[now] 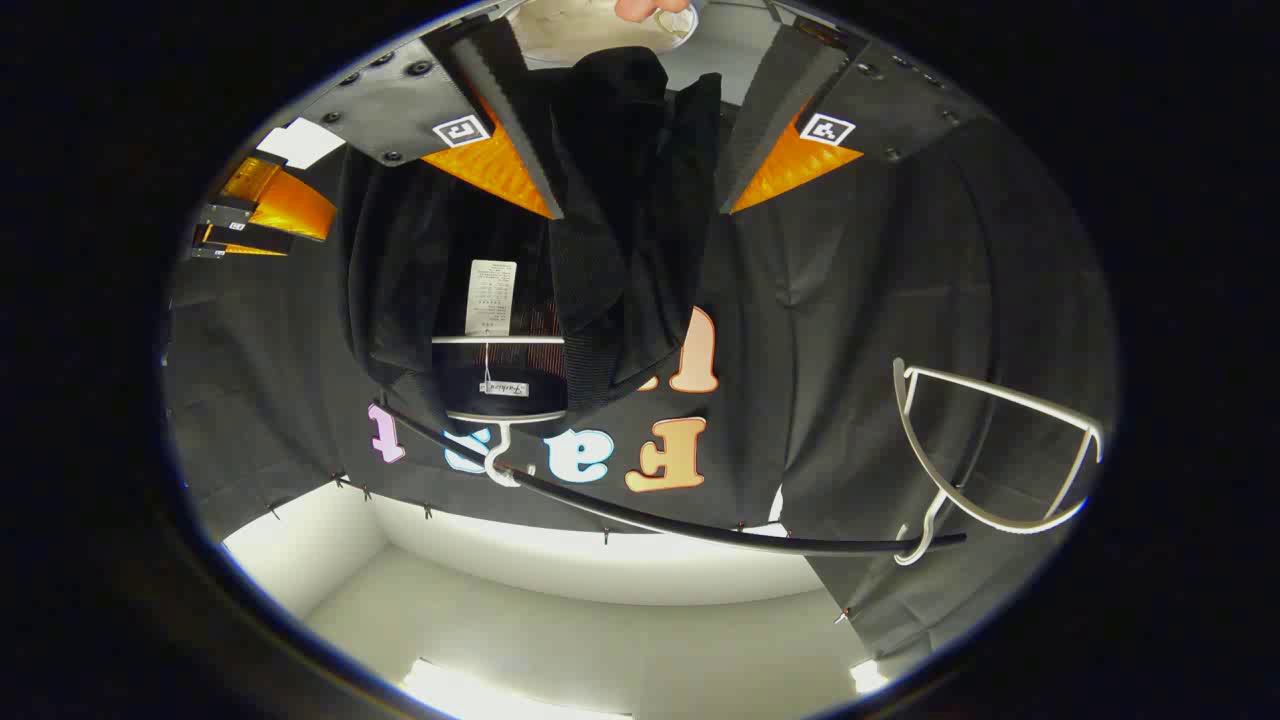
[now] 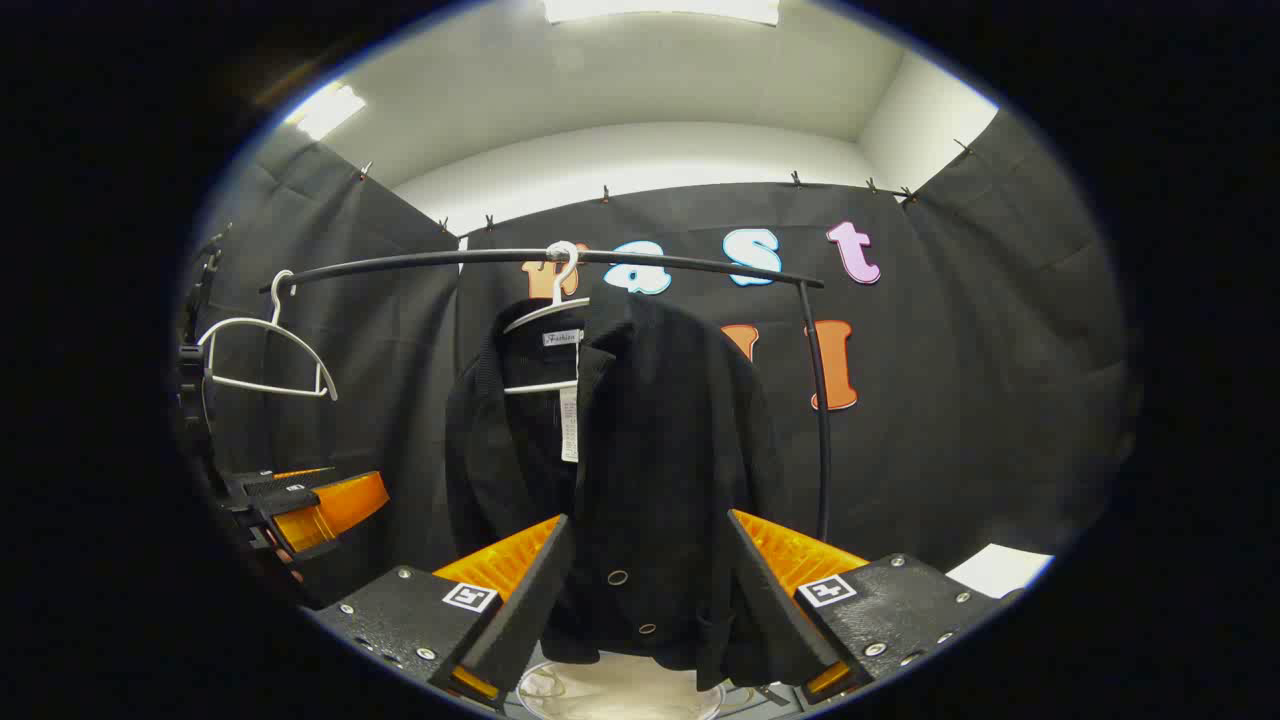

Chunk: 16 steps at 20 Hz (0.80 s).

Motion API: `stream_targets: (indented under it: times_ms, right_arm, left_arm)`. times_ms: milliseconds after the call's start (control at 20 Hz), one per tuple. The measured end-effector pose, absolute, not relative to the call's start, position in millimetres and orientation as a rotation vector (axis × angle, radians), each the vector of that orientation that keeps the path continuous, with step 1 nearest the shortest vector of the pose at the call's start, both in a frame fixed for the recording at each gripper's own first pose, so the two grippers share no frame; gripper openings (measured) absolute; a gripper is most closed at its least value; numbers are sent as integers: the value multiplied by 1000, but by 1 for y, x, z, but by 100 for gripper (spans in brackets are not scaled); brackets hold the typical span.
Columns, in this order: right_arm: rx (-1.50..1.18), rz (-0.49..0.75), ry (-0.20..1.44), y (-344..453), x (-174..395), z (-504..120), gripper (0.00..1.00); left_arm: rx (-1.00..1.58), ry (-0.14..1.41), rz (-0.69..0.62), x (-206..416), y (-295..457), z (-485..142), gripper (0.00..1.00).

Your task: Grasp the clothes on the hanger with both hands and then place them into the laundry hamper below.

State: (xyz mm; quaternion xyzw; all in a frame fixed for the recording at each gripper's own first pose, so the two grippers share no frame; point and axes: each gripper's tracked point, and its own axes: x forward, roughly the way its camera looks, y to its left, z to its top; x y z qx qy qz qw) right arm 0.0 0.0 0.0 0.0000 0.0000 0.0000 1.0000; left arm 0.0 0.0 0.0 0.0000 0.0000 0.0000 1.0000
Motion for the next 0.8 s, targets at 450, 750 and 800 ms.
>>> stream_targets:
  times_ms: [450,750,800]
  right_arm:
    - [2,-6,26,-2,4,-9,94]
    - [-26,9,14,6,6,-7,94]
    - [-27,12,12,7,5,-6,94]
  left_arm:
    - [-27,21,12,2,8,-8,97]
    - [-31,23,18,3,13,-8,96]
    - [-34,23,18,3,13,-8,97]
